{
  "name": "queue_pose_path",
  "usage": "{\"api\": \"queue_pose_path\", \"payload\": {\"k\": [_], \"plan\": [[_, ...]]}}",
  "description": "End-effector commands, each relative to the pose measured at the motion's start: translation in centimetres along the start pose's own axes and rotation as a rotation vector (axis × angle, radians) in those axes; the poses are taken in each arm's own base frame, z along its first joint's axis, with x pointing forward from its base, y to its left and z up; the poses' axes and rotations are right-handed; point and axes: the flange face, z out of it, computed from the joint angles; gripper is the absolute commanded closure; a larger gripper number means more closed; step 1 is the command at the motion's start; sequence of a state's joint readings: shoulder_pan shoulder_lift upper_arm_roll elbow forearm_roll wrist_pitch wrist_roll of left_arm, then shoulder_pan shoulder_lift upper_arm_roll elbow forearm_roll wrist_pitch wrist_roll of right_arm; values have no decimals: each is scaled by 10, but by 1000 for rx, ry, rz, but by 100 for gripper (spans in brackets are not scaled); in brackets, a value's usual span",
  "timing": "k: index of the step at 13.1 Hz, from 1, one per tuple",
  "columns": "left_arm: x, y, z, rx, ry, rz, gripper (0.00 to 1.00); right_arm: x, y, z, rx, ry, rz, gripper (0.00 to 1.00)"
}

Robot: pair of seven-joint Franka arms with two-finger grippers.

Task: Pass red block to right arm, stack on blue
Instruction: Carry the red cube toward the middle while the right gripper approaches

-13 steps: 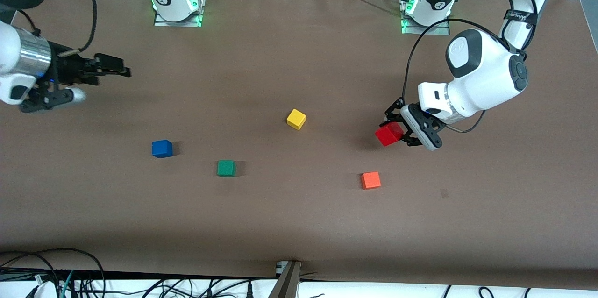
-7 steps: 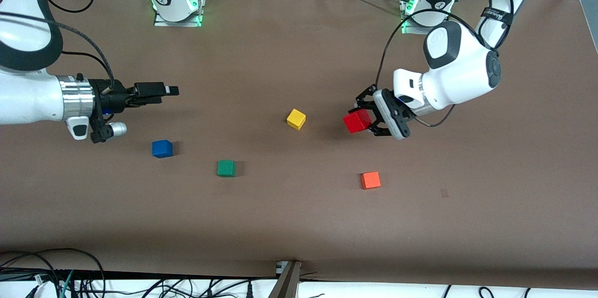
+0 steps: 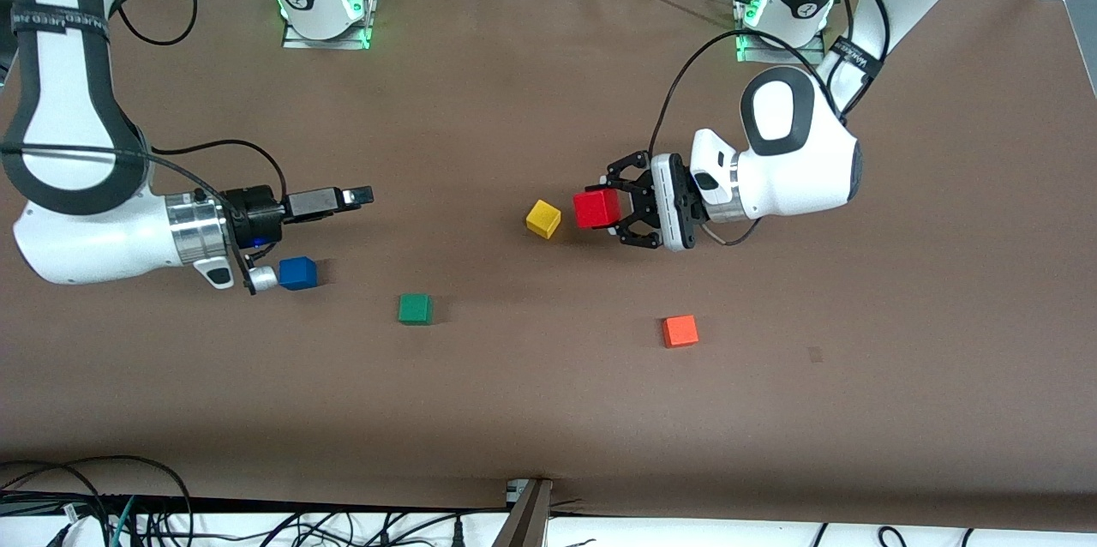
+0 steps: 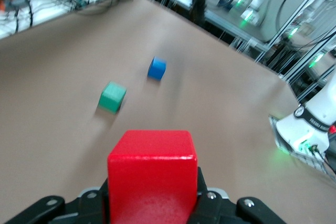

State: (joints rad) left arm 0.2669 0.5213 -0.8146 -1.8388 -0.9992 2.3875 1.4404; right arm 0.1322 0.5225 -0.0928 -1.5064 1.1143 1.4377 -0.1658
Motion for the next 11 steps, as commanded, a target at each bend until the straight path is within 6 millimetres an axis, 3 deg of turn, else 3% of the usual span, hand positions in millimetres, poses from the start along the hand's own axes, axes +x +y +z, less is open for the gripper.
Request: {"api": "queue_pose_path", "payload": {"k": [1, 3, 6, 8, 11], "plan": [[17, 0, 15, -30, 154, 73, 100, 12, 10, 18, 107, -17, -6, 0], [24, -6, 30, -52, 208, 94, 100, 21, 23, 33, 198, -17, -13, 0], [41, -22, 46, -60, 277, 157, 100, 25, 25, 54, 271, -12, -18, 0], [53, -19, 59, -49, 309, 141, 100, 28, 31, 81, 326, 18, -32, 0], [57, -12, 79, -7, 318, 110, 100, 32, 19, 101, 360, 45, -31, 0]]}}
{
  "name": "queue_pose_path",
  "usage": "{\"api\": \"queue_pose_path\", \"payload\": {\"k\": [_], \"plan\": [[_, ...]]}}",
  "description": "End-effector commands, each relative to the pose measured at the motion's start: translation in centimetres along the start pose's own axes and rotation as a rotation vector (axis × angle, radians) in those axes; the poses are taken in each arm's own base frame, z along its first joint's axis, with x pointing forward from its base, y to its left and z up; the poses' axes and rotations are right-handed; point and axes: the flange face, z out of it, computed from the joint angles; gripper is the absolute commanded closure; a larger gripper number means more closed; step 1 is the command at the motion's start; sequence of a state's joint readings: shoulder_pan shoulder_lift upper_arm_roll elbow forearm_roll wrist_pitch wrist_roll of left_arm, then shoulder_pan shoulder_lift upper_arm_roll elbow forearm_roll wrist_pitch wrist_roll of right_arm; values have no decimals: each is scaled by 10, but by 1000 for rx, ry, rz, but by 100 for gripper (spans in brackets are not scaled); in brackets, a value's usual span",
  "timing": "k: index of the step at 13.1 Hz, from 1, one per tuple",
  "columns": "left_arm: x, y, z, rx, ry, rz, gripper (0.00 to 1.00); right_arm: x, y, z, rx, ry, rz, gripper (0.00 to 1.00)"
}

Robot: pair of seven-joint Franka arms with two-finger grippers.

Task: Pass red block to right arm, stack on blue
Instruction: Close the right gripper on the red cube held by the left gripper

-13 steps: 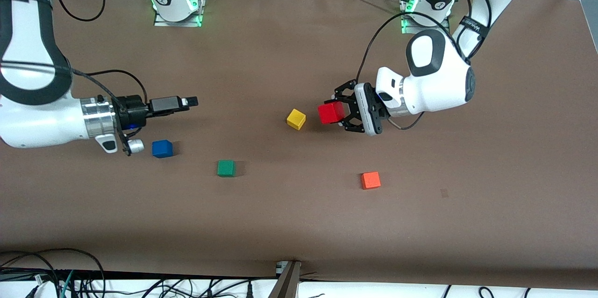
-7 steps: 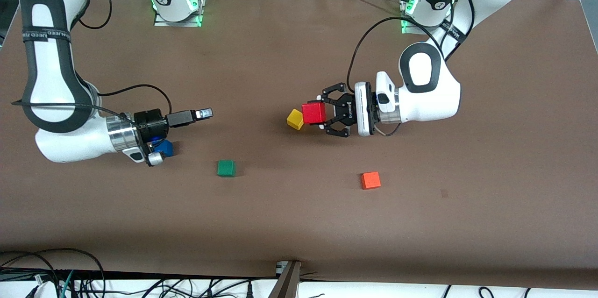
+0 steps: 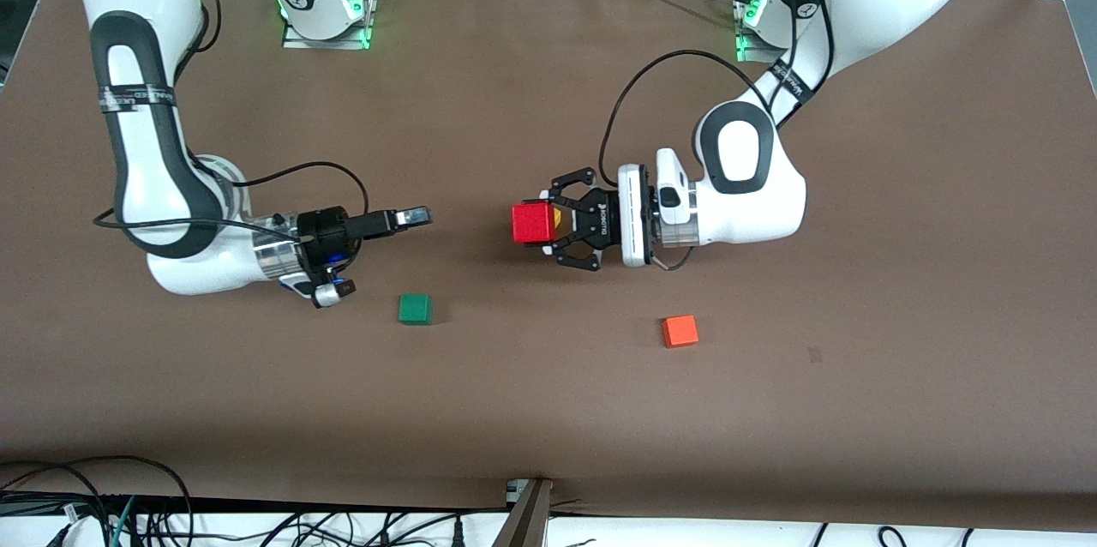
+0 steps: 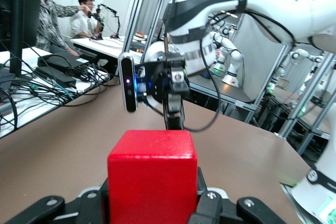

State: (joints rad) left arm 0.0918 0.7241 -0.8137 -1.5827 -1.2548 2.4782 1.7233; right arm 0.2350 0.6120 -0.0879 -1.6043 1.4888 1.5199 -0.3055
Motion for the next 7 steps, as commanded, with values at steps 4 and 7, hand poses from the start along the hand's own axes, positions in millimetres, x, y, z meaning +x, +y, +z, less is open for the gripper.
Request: {"api": "queue_pose_path", "payload": {"k": [4, 7], "plan": [[-2, 13, 53, 39, 52, -39, 100, -6, -16, 26, 69, 29, -28, 0], [-5, 14, 59, 48, 46, -42, 100, -3, -16, 35, 86, 59, -22, 0]]}}
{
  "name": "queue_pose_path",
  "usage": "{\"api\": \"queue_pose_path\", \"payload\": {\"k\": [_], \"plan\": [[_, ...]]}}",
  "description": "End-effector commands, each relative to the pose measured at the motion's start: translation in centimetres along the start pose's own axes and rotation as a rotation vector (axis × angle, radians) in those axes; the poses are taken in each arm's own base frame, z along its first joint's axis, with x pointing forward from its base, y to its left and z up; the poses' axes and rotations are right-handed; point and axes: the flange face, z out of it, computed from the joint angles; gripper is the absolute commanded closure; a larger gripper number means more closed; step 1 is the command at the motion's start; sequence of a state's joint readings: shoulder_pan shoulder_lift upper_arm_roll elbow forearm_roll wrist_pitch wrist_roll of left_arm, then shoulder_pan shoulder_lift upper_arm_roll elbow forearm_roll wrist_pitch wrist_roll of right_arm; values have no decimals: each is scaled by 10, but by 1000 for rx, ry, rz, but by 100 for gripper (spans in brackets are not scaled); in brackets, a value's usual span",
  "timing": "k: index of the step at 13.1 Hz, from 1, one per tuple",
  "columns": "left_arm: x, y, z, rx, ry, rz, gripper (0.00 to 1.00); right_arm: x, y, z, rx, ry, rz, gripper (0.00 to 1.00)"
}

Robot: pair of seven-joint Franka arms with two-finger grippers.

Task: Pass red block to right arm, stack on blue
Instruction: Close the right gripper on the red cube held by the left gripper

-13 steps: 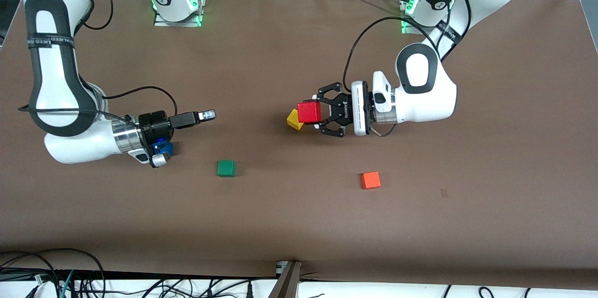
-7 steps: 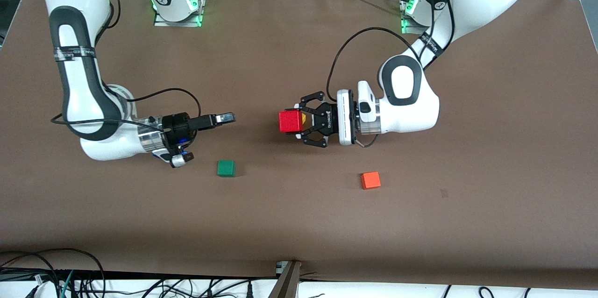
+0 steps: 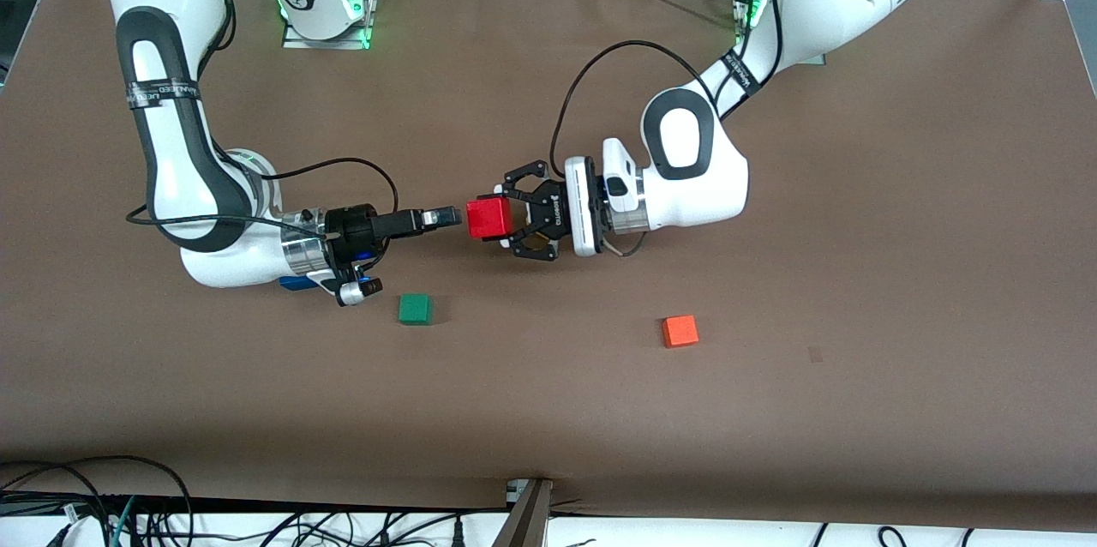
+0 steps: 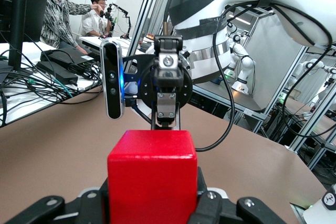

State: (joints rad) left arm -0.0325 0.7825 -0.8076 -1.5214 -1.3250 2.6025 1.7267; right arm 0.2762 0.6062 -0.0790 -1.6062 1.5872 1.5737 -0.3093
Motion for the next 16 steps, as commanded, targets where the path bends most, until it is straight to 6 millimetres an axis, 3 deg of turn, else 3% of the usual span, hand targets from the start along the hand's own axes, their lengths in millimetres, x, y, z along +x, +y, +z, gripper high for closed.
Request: {"api": "queue_pose_path", "payload": {"k": [1, 8, 9, 10, 11, 12, 14, 15, 16], "plan": [[5, -3, 7, 10, 32, 9, 100, -6, 2, 9, 21, 36, -3, 0], [6, -8, 19, 2, 59, 1, 100, -2, 9, 22, 42, 78, 7, 0], [5, -8, 19, 3, 64, -9, 100, -3, 12, 23, 42, 77, 13, 6], [5, -8, 19, 3, 64, -11, 100, -3, 12, 23, 42, 75, 10, 26], [5, -8, 19, 3, 64, -11, 100, -3, 12, 22, 44, 75, 6, 59], [5, -8, 19, 3, 64, -11, 100, -2, 11, 18, 46, 78, 4, 75], [5, -8, 19, 3, 65, -12, 100, -2, 8, 15, 52, 75, 1, 95], [5, -9, 18, 5, 71, -23, 100, -2, 9, 14, 51, 78, 4, 100], [2, -7, 20, 6, 91, -62, 72, -2, 7, 14, 51, 78, 1, 100]]}}
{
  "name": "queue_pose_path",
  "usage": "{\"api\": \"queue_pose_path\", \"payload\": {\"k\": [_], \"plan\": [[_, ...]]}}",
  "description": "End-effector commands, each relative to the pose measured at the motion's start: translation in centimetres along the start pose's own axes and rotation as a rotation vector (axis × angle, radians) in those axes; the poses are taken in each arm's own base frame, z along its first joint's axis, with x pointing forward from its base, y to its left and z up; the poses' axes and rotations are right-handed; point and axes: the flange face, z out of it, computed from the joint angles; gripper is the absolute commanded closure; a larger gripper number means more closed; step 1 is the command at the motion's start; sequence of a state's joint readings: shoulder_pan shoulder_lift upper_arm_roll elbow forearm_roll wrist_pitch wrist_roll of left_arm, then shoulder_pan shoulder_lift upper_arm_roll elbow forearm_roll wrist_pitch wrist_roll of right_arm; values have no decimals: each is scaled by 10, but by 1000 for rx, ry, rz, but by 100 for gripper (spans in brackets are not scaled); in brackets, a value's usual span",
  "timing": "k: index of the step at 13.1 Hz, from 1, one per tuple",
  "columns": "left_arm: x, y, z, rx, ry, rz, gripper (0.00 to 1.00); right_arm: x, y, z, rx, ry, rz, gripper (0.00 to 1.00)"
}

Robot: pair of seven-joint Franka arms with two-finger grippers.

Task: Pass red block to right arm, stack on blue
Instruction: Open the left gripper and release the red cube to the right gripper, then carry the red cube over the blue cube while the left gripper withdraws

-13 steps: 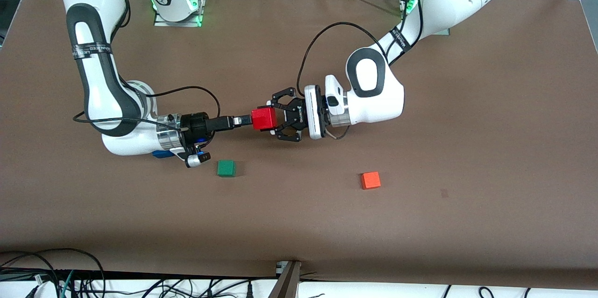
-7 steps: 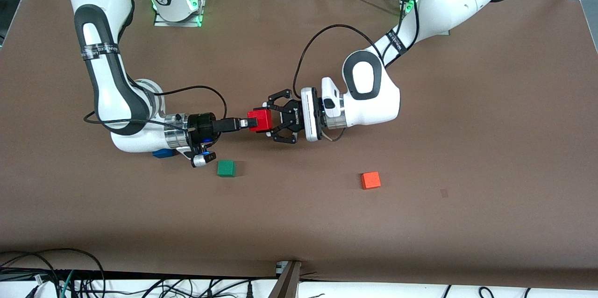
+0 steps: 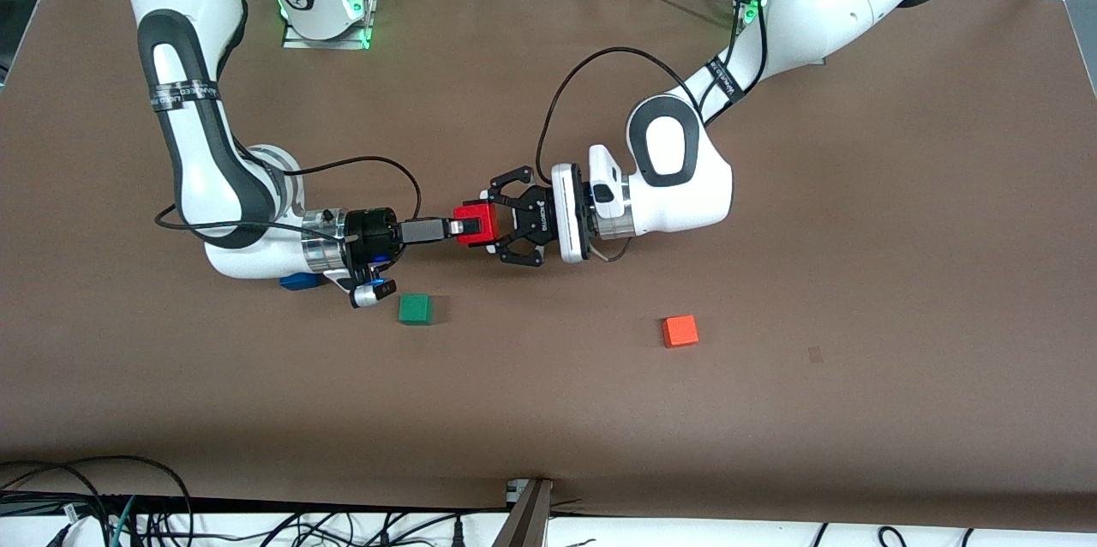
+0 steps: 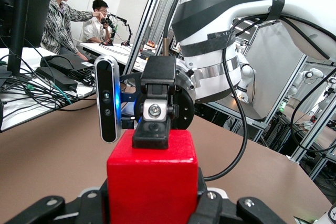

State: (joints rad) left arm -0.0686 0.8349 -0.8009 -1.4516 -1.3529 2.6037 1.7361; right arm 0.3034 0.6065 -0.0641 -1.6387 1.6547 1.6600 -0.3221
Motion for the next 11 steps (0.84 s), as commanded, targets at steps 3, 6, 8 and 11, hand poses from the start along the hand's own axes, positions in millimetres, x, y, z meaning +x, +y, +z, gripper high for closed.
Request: {"api": "queue_pose_path", "payload": {"k": [3, 6, 8, 11], "plan": [[3, 2, 4, 14, 75, -82, 0, -5, -5, -8, 20, 18, -22, 100], [0, 2, -3, 18, 63, -92, 0, -2, -11, -20, 8, 33, -39, 100], [-1, 0, -10, 24, 60, -108, 0, 1, -13, -48, -103, 44, -71, 100], [14, -11, -42, 41, 74, -156, 0, 1, -18, -85, -359, 35, -120, 100]]}}
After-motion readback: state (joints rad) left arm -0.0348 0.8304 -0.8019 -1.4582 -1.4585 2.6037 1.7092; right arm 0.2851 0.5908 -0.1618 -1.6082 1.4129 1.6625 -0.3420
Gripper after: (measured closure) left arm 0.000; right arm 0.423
